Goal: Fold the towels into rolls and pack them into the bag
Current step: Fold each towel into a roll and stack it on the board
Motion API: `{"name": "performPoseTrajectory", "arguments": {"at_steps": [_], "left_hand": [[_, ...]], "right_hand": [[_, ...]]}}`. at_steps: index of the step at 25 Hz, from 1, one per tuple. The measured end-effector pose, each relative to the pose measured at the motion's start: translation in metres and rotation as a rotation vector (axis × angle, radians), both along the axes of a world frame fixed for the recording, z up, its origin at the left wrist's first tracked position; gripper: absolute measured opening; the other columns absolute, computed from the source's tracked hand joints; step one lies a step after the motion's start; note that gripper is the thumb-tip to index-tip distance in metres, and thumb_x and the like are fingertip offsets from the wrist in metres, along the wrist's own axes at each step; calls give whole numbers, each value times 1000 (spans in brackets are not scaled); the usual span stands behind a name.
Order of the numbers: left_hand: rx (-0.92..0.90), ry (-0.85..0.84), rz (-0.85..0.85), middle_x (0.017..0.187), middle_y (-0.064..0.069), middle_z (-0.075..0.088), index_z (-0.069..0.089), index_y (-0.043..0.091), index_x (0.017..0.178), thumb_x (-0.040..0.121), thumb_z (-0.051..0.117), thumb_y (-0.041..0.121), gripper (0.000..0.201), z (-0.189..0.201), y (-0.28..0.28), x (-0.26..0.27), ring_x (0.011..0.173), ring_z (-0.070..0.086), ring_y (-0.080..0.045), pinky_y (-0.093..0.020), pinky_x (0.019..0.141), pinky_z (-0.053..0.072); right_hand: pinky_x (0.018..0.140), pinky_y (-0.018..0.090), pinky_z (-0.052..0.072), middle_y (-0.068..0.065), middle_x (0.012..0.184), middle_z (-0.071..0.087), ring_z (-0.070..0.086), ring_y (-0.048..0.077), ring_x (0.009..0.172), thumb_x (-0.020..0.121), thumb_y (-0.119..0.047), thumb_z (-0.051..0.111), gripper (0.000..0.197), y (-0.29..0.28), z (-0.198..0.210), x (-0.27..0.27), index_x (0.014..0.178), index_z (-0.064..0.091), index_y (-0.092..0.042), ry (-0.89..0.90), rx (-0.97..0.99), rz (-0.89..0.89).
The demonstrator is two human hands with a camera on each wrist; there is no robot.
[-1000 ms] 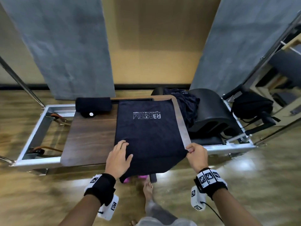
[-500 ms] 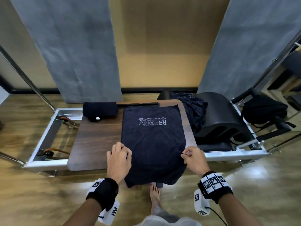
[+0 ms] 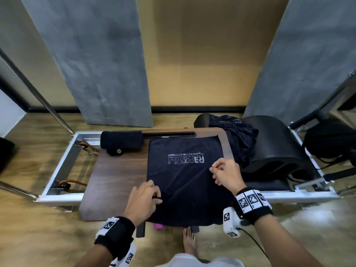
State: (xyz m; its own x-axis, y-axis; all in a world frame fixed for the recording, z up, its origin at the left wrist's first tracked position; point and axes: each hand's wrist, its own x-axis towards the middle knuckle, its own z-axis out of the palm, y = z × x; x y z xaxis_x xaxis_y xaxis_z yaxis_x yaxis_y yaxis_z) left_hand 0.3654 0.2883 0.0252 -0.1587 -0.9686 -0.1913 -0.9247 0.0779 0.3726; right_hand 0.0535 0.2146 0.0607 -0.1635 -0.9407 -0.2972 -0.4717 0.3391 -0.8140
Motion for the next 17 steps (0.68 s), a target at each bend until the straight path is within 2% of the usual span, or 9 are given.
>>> {"name": "performPoseTrajectory", "arguments": {"at_steps": [3,6,8,9,10,11,12,15,17], "left_hand": [[-199,137,143,74,13,49,65,30,83,87,82,32,18,21,-36,-9,81,60,-15,-37,69,43],[-319,235,266,60,12,52,63,31,85,89,80,34,18,48,-86,-30,67,57,-14,-32,60,41],[-310,359,268,69,12,62,67,33,96,94,75,33,8,55,-112,-46,72,61,-10,-33,66,48],[-263,429,255,80,13,67,69,35,108,97,72,33,12,54,-117,-51,78,63,-8,-33,73,53],[-208,473,230,93,14,68,67,33,123,99,70,34,24,48,-116,-53,87,65,-6,-33,82,54],[-162,476,213,104,14,66,63,32,133,100,69,35,34,42,-110,-52,94,64,-5,-32,88,54],[-145,440,217,108,13,63,60,31,136,99,69,37,38,33,-100,-47,97,62,-6,-32,88,53],[-76,240,310,99,10,60,61,30,118,92,75,47,34,4,-63,-21,96,65,-16,-36,80,54],[77,100,350,99,7,65,56,33,113,85,78,56,43,-8,-40,-7,99,67,-23,-37,77,50]], "right_hand": [[42,30,50,7,57,68,60,19,42,95,-9,73,12,-28,10,11,88,66,-3,-36,-29,-19],[47,33,55,17,69,72,65,25,49,97,-10,71,11,-55,21,22,91,66,-3,-78,-85,-48],[55,40,61,22,83,74,70,32,59,101,-9,66,5,-67,24,27,101,65,-4,-159,-95,-35],[57,40,62,22,88,75,71,33,62,102,-7,64,7,-68,23,26,108,64,-5,-197,-88,-27],[57,39,61,21,91,74,70,32,62,102,-5,63,13,-66,20,24,114,63,-6,-221,-74,-29],[54,37,59,20,89,74,68,29,59,101,-3,64,17,-62,14,19,117,62,-5,-225,-55,-40],[49,35,56,19,83,72,65,27,54,100,-2,65,17,-54,7,12,116,62,-3,-203,-30,-58],[37,27,41,16,61,65,51,23,37,90,-9,79,23,-19,-21,-17,105,61,-4,9,136,-61],[33,23,33,13,54,63,45,20,31,86,-18,84,35,7,-34,-29,103,54,-11,140,304,62]]}}
